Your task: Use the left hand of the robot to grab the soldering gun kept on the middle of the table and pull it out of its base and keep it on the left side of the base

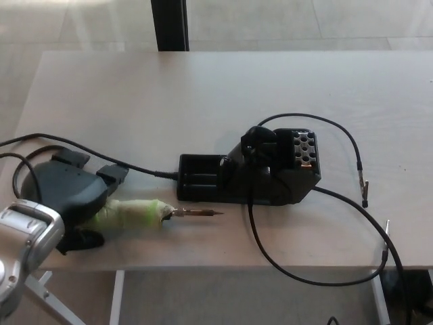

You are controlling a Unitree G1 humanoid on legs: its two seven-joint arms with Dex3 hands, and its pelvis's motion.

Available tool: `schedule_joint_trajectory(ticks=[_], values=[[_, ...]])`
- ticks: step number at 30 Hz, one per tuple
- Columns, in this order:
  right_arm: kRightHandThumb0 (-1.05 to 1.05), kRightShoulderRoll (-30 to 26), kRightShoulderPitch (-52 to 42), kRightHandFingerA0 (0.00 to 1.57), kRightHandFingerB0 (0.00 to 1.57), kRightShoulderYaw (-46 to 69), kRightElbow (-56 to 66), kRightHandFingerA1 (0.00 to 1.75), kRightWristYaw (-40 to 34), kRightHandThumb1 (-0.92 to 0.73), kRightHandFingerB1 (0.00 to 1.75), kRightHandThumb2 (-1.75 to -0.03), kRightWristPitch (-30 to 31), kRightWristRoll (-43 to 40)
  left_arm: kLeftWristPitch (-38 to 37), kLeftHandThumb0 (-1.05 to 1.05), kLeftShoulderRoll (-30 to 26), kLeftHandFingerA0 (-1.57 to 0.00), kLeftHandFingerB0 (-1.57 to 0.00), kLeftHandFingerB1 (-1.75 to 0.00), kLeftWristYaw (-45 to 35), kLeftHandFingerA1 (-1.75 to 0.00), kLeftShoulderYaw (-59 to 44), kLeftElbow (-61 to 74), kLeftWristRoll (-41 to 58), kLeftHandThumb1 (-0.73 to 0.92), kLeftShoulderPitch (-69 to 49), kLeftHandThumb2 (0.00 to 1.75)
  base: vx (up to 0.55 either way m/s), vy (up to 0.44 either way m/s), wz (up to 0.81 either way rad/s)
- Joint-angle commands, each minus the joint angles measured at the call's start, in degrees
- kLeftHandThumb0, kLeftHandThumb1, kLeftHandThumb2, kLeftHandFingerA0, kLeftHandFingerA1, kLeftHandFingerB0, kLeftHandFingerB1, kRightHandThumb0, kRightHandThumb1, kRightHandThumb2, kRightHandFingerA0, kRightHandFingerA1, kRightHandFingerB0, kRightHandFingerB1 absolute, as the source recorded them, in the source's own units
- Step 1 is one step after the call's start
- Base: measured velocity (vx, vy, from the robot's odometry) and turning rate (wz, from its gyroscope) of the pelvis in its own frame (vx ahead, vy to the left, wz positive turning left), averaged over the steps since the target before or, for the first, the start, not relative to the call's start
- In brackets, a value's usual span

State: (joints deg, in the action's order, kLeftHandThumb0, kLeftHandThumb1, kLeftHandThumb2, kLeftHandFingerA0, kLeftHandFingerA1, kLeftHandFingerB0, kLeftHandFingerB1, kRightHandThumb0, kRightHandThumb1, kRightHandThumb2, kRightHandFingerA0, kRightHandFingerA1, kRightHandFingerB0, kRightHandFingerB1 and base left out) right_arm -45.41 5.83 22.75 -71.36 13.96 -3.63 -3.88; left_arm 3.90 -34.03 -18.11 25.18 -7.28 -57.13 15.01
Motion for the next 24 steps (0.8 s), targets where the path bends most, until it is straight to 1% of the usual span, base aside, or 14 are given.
schedule_joint_trajectory(ticks=[1, 2, 7, 8, 10, 11, 14, 15, 16, 17, 18, 19, 20, 24], values=[[-1.05, -1.40, 0.05, 0.64, 0.31, 0.58, -0.06, 0.57, -0.12, -0.27, 0.37, -1.18, 0.46, -1.20, 4.31, -0.68, -5.90, 0.00, 0.00, -0.08, -27.06, 0.00, -5.48, 4.84, 14.70, 0.58, 3.83, 0.62, 0.00, 0.000, 0.00], [-1.05, -1.57, -0.22, 0.63, 0.30, 0.73, 0.03, 0.57, 0.03, -0.25, 0.37, -1.19, 0.50, -1.33, 4.22, -0.85, -6.48, 0.00, 0.00, 0.00, -29.26, -0.20, -5.77, 4.96, 16.11, 0.48, 4.67, 0.83, 0.00, 0.000, 0.00], [-1.05, -1.43, -0.12, 0.63, 0.30, 0.69, 0.08, 0.58, 0.07, -0.25, 0.37, -1.18, 0.68, -1.33, 3.39, -0.93, -9.69, 0.00, 0.00, 0.00, -37.22, -0.16, -7.63, 5.98, 22.68, 0.53, 7.24, 0.92, 0.00, 0.000, 0.00], [-1.05, -1.42, 0.02, 0.63, 0.28, 0.84, -0.12, 0.58, 0.11, -0.20, 0.37, -1.17, 0.96, -1.48, 10.40, -0.89, -9.90, 0.00, -0.06, 0.00, -45.83, -0.09, -11.58, 6.64, 31.67, 0.51, 9.50, 0.88, 0.00, 0.000, 0.00], [-1.05, -1.43, -0.13, 0.63, 0.28, 0.72, -0.19, 0.59, 0.12, -0.30, 0.36, -1.09, 0.85, -1.34, 12.54, -0.88, -10.60, 0.00, -0.05, 0.00, -50.18, -0.11, -13.31, 6.55, 36.45, 0.50, 10.70, 0.87, 0.00, 0.000, 0.00], [-1.05, -1.38, -0.28, 0.63, 0.28, 0.91, 0.03, 0.59, 0.16, -0.29, 0.36, -1.10, 0.90, -1.55, 17.66, -0.71, -11.40, -0.05, 0.00, -0.28, -56.46, -0.50, -20.61, 5.58, 48.56, 0.42, 11.76, 0.83, 0.00, 0.000, 0.00], [-1.05, -1.42, -0.43, 0.62, 0.29, 1.11, 0.01, 0.58, 0.42, -0.25, 0.36, -1.16, 1.01, -1.76, 19.94, -0.69, -12.25, -0.28, -0.12, -0.43, -59.60, -0.55, -25.28, 5.22, 54.31, 0.48, 12.19, 0.84, 0.00, 0.000, 0.00], [-1.05, -1.39, -0.43, 0.61, 0.29, 1.15, -0.04, 0.57, 0.49, -0.25, 0.36, -1.15, 0.97, -1.81, 20.11, -0.69, -12.73, -0.44, -0.26, -0.33, -60.28, -0.49, -26.65, 5.11, 55.71, 0.63, 12.19, 0.59, 0.00, 0.000, 0.00], [-1.05, -1.37, -0.25, 0.62, 0.28, 0.91, -0.29, 0.59, 0.09, -0.20, 0.36, -1.17, 1.11, -1.52, 20.72, -0.79, -14.20, -0.58, -0.31, -0.50, -62.71, -0.67, -30.15, 4.43, 59.40, 0.53, 12.55, 0.91, 0.00, 0.000, 0.00], [-1.05, -1.28, -0.30, 0.62, 0.29, 0.84, -0.42, 0.59, -0.15, -0.29, 0.36, -1.10, 0.95, -1.40, 21.61, -0.71, -15.00, -0.67, -0.37, -0.42, -64.10, -0.72, -32.83, 4.36, 62.06, 0.66, 12.65, 0.60, 0.00, 0.000, 0.00], [-1.05, -1.22, -0.46, 0.62, 0.30, 0.91, -0.35, 0.59, -0.15, -0.24, 0.36, -1.16, 0.72, -1.47, 22.23, -0.71, -15.48, -0.68, -0.40, -0.45, -65.08, -0.87, -34.88, 4.19, 64.01, 0.66, 12.67, 0.60, 0.00, 0.000, 0.00], [-1.05, -1.19, -0.56, 0.62, 0.30, 0.96, -0.33, 0.59, -0.15, -0.24, 0.36, -1.16, 0.65, -1.52, 22.38, -0.71, -15.63, -0.68, -0.40, -0.45, -65.44, -0.87, -35.43, 4.09, 64.59, 0.66, 12.73, 0.60, 0.00, 0.000, 0.00], [-1.05, -1.17, -0.73, 0.63, 0.28, 0.92, -0.15, 0.61, -0.06, -0.29, 0.36, -1.11, 0.69, -1.51, 25.80, -0.68, -16.53, -0.68, -0.38, -0.50, -66.80, -1.09, -38.26, 4.31, 66.61, 0.63, 12.55, 0.60, 0.00, 0.000, 0.00], [-1.05, -1.09, -0.88, 0.63, 0.28, 1.03, 0.03, 0.60, 0.03, -0.29, 0.36, -1.10, 0.81, -1.65, 29.32, -0.74, -19.20, -0.64, -0.42, -0.54, -68.12, -1.28, -45.99, 4.48, 69.86, 0.62, 11.13, 0.60, 0.00, 0.000, 0.00]])
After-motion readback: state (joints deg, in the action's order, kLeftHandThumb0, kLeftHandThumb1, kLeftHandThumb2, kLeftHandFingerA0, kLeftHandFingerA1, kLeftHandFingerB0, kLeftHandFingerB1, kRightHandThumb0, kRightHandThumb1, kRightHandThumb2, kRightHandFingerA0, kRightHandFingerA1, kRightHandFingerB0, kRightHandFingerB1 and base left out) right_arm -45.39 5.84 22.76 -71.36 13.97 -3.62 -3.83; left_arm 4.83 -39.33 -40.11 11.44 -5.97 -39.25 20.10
